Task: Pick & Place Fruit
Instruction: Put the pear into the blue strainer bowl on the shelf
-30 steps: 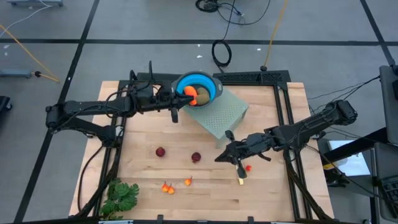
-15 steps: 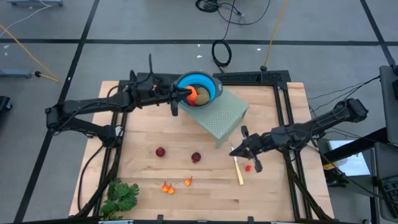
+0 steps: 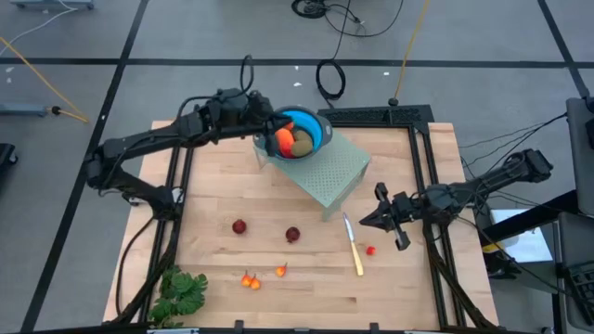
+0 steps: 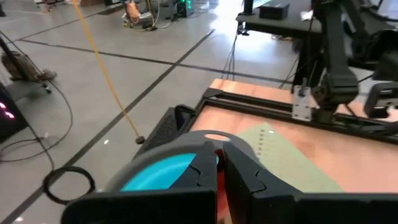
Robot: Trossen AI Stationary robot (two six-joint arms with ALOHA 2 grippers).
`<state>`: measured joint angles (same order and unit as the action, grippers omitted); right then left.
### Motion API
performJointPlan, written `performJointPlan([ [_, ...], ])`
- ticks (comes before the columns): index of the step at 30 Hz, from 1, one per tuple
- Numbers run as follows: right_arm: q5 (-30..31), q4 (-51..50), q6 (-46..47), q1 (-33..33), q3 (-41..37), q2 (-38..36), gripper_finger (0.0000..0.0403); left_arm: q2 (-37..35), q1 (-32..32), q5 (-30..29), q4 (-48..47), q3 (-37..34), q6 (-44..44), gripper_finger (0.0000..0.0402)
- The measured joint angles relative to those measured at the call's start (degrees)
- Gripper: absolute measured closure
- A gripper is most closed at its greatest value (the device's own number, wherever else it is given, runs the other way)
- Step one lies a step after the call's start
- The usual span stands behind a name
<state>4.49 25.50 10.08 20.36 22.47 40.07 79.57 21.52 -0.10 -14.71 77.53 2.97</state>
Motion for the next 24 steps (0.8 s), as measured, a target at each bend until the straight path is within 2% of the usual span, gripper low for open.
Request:
performJointPlan([
  [10, -0.04, -0.01, 0.01, 0.00, -3.58, -5.93, 0.0403, 6.46, 4.19, 0.08, -0.65, 4.03, 1.20, 0.0401],
  [24, -0.09, 0.02, 2.15, 0.00, -8.09, -10.89, 0.0403, 11.24, 7.59, 1.64, -0.09, 4.55, 0.95, 0.0401],
])
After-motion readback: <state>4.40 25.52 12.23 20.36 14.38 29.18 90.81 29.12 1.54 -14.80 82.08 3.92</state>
